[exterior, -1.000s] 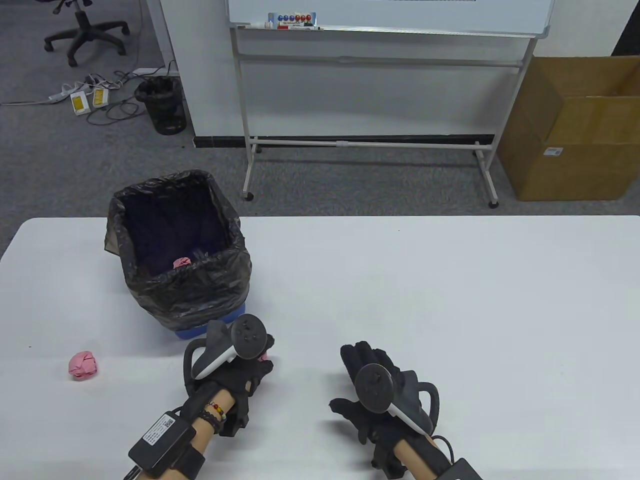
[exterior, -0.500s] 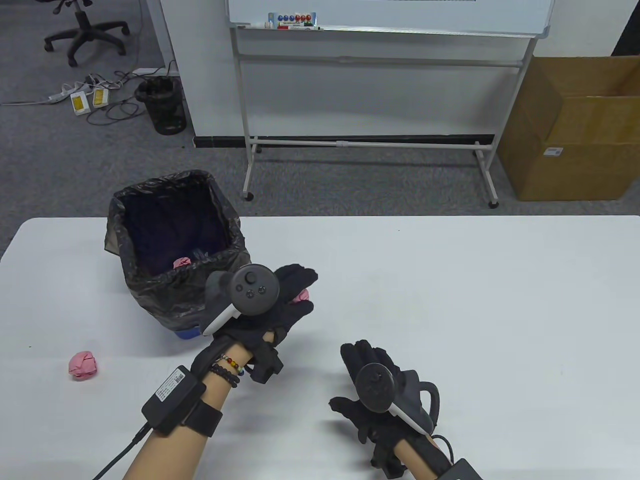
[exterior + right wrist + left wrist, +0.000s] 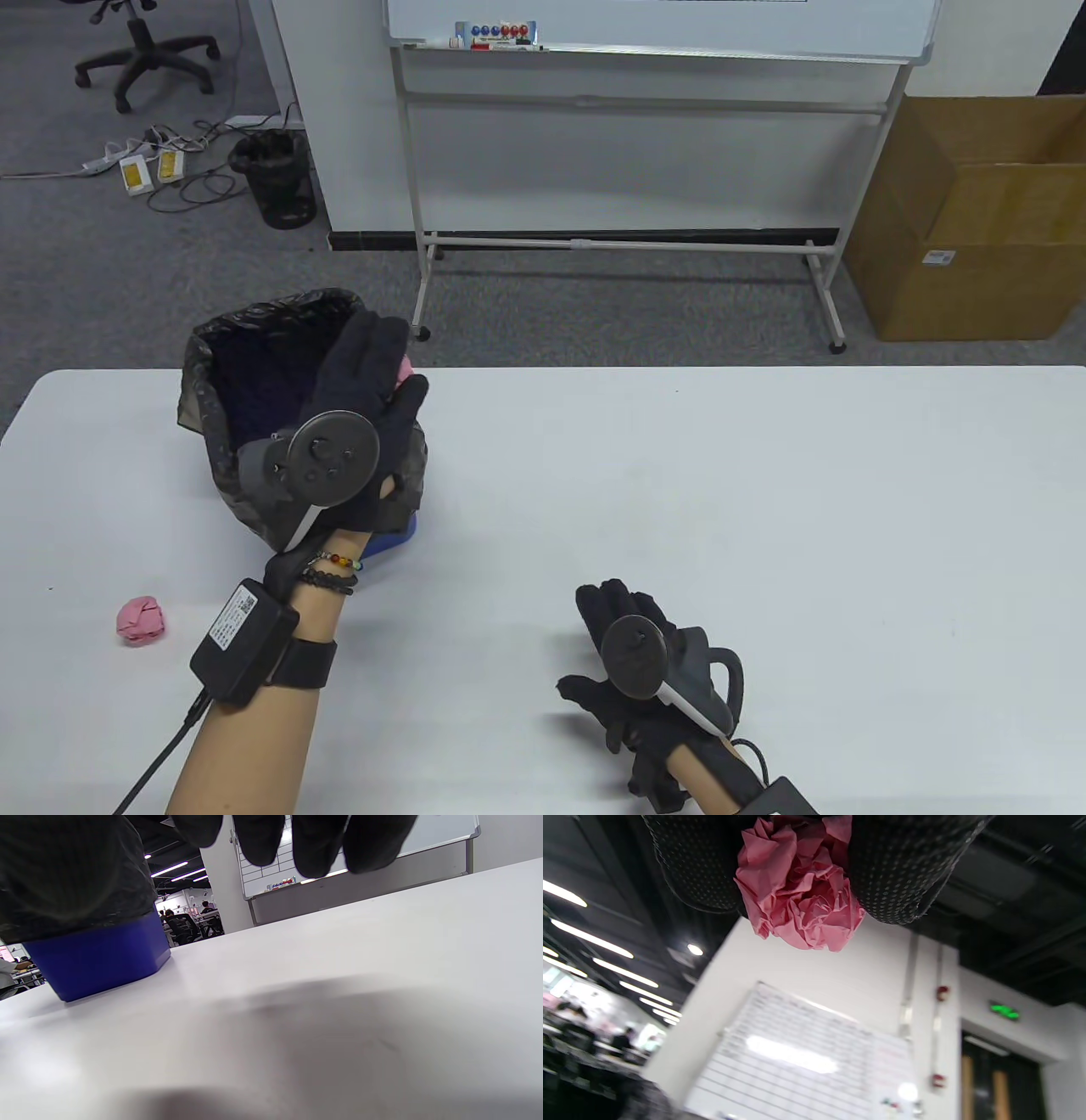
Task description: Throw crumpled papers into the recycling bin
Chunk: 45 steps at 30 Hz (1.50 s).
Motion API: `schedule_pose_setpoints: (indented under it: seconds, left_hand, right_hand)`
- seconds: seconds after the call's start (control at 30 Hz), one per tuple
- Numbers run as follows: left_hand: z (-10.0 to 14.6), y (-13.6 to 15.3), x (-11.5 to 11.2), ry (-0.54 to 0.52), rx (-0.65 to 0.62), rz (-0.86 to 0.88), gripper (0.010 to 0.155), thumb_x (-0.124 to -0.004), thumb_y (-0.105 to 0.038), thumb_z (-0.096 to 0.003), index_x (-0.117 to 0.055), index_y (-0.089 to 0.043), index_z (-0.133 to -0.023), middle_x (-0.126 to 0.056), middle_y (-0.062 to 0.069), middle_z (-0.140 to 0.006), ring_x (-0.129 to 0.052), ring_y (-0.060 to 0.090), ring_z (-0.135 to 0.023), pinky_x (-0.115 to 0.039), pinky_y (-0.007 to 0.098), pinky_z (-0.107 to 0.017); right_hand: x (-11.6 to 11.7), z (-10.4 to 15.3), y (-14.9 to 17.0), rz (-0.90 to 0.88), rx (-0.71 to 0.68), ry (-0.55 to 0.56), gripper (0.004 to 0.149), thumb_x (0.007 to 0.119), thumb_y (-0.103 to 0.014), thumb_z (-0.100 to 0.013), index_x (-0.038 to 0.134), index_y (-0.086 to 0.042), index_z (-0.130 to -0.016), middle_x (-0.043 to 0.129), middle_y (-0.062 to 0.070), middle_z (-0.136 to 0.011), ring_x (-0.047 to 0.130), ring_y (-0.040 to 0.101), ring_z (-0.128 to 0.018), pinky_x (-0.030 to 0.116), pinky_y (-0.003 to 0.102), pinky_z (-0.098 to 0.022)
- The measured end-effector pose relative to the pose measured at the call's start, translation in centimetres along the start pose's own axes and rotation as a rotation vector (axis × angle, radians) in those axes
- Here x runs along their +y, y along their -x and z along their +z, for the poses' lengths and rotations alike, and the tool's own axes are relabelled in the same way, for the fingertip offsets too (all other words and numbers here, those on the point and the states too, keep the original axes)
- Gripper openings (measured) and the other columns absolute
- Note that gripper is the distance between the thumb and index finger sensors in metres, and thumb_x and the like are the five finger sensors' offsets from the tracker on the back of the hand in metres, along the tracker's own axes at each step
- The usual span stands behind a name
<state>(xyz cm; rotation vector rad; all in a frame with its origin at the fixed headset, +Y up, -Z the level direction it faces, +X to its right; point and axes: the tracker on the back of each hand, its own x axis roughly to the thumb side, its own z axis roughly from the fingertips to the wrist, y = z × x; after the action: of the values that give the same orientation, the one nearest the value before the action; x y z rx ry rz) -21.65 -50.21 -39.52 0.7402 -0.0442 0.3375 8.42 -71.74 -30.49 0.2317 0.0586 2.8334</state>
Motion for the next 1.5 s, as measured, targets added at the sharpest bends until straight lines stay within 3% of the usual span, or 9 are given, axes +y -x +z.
schedule_pose_setpoints:
  seconds: [0.07, 0.13, 0.27, 0.67, 1.03, 1.13, 1.23, 1.37, 1.5]
  left_hand:
    - [-0.7, 1.4, -0.4, 0.104, 0.067, -0.075, 0.077, -0.082, -0.049, -0.0454, -0.051, -0.024, -0.111, -0.048, 0.015, -0.122, -0.06, 0.043, -0.109, -0.065, 0.06, -0.072]
    - [-1.2, 2.4, -0.8, 0.359, 0.108, -0.084, 0.094, -0.075, -0.064, -0.0442, -0.03, -0.025, -0.116, -0.021, 0.016, -0.126, -0.027, 0.059, -0.11, -0.04, 0.075, -0.072]
    - [-0.9, 3.9, -0.6, 0.336, 0.143, -0.09, 0.095, -0.074, -0.066, -0.0435, -0.03, -0.024, -0.116, -0.02, 0.017, -0.125, -0.023, 0.056, -0.111, -0.037, 0.076, -0.071]
    - [0.7, 6.1, 0.1, 0.264, 0.167, -0.105, 0.086, -0.075, -0.062, -0.0452, -0.043, -0.023, -0.115, -0.031, 0.017, -0.125, -0.034, 0.053, -0.111, -0.041, 0.073, -0.073]
    - [3.0, 13.5, 4.5, 0.149, 0.428, -0.012, 0.081, -0.077, -0.059, -0.0468, -0.049, -0.022, -0.114, -0.035, 0.018, -0.124, -0.037, 0.053, -0.111, -0.043, 0.072, -0.072]
    - [4.1, 16.0, 6.1, 0.086, 0.503, -0.006, 0.08, -0.076, -0.058, -0.0477, -0.05, -0.021, -0.114, -0.036, 0.019, -0.124, -0.038, 0.054, -0.11, -0.044, 0.072, -0.072]
    - [5.6, 18.7, 7.0, 0.096, 0.595, 0.026, 0.079, -0.076, -0.057, -0.0486, -0.049, -0.021, -0.114, -0.035, 0.019, -0.124, -0.038, 0.055, -0.11, -0.044, 0.072, -0.072]
    - [7.7, 21.6, 6.3, 0.137, 0.677, -0.032, 0.079, -0.077, -0.056, -0.0486, -0.05, -0.02, -0.114, -0.037, 0.02, -0.123, -0.041, 0.055, -0.109, -0.046, 0.071, -0.072]
    - [9.9, 24.4, 3.7, 0.244, 0.758, -0.032, 0.079, -0.078, -0.055, -0.0484, -0.05, -0.02, -0.114, -0.036, 0.02, -0.123, -0.042, 0.056, -0.109, -0.047, 0.071, -0.072]
  right_hand:
    - [0.0, 0.0, 0.0, -0.002, -0.002, 0.005, 0.095, 0.081, -0.065, -0.03, 0.035, -0.036, -0.108, 0.043, 0.001, -0.119, 0.053, 0.037, -0.111, 0.056, 0.054, -0.076]
    - [-0.1, 0.1, 0.0, -0.008, -0.001, 0.011, 0.096, 0.081, -0.065, -0.03, 0.035, -0.036, -0.108, 0.043, 0.001, -0.119, 0.053, 0.037, -0.111, 0.056, 0.054, -0.076]
    - [-0.1, 0.0, 0.2, -0.012, 0.005, 0.009, 0.096, 0.081, -0.065, -0.03, 0.035, -0.036, -0.108, 0.042, 0.001, -0.12, 0.053, 0.037, -0.111, 0.056, 0.054, -0.076]
    - [-0.1, 0.0, 0.2, -0.013, 0.004, 0.009, 0.095, 0.081, -0.065, -0.03, 0.035, -0.036, -0.108, 0.043, 0.001, -0.119, 0.053, 0.037, -0.111, 0.056, 0.054, -0.076]
    - [0.0, 0.0, 0.1, -0.008, -0.003, 0.002, 0.095, 0.081, -0.065, -0.03, 0.035, -0.036, -0.108, 0.043, 0.001, -0.119, 0.053, 0.037, -0.111, 0.056, 0.055, -0.076]
    - [0.1, 0.0, 0.1, -0.009, -0.003, 0.005, 0.095, 0.081, -0.065, -0.03, 0.035, -0.037, -0.108, 0.043, 0.001, -0.119, 0.053, 0.037, -0.111, 0.056, 0.054, -0.076]
    - [0.0, 0.1, 0.2, -0.012, -0.003, 0.008, 0.095, 0.081, -0.065, -0.03, 0.035, -0.036, -0.108, 0.043, 0.001, -0.119, 0.053, 0.037, -0.111, 0.056, 0.054, -0.076]
    - [0.1, 0.1, 0.2, -0.011, -0.003, 0.006, 0.095, 0.081, -0.065, -0.03, 0.035, -0.036, -0.108, 0.043, 0.001, -0.119, 0.053, 0.037, -0.111, 0.056, 0.055, -0.076]
    - [0.2, 0.1, 0.1, -0.005, -0.006, 0.004, 0.095, 0.081, -0.065, -0.03, 0.035, -0.036, -0.108, 0.043, 0.001, -0.119, 0.053, 0.037, -0.111, 0.056, 0.054, -0.076]
